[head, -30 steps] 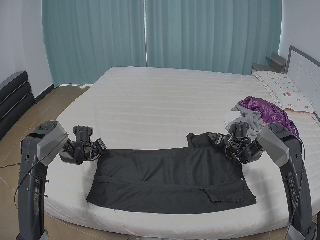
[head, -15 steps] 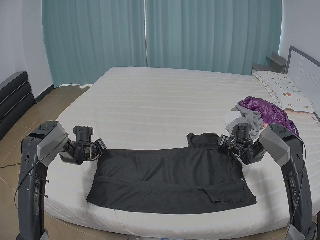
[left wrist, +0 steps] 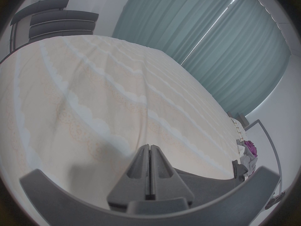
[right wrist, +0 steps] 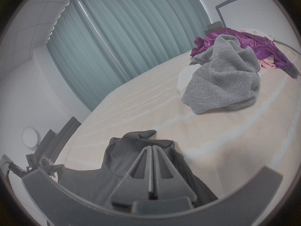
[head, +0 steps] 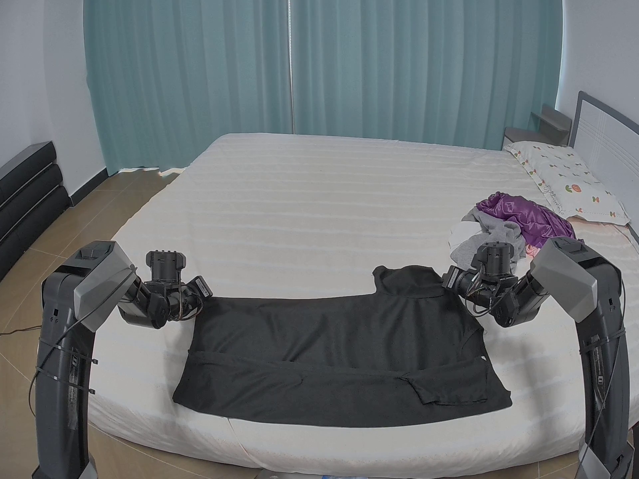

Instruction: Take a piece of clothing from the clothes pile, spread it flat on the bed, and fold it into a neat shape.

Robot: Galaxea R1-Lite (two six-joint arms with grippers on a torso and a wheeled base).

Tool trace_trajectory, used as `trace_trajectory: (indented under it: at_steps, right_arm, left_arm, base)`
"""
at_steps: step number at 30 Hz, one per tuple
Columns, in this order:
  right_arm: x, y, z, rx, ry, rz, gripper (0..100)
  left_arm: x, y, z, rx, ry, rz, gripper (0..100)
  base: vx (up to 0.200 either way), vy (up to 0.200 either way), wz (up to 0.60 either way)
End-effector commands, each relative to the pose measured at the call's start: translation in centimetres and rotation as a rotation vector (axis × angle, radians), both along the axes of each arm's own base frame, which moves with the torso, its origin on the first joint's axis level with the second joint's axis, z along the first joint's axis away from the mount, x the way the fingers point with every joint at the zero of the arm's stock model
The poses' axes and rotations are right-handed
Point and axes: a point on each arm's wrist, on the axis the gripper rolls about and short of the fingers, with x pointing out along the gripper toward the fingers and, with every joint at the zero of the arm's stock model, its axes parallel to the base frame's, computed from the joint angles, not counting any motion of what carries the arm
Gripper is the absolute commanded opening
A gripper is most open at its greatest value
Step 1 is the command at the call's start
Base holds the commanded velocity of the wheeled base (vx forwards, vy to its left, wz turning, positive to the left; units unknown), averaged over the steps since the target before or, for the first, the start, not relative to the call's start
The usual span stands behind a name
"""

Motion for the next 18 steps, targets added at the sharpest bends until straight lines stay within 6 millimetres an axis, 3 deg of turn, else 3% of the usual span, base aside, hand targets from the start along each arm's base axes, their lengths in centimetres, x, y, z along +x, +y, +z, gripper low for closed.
trace_trajectory:
  at_steps: [1,7,8,18]
  right_arm:
    - [-0.5,-0.3,1.1,0.016,-0.002,0.002,0]
    - [-0.5,-0.4,0.2,0.014,0.026,0.001,0]
    - [-0.4,-0.4,-0.1,0.013,0.031,0.001,100]
    - [1.2,-0.3,-1.7,0.007,0.042,-0.01,100]
  left_arm:
    - [0.0,0.0,0.2,-0.001,-0.004,0.001,0]
    - [0.0,0.0,0.2,-0.001,-0.003,0.001,0]
    - [0.0,0.0,0.2,-0.001,-0.003,0.001,0]
    - [0.0,0.0,0.0,-0.001,0.0,0.001,0]
  base:
    - [0.0,0.0,0.0]
    - [0.0,0.0,0.0]
    - [0.0,0.0,0.0]
    - [0.0,0.0,0.0]
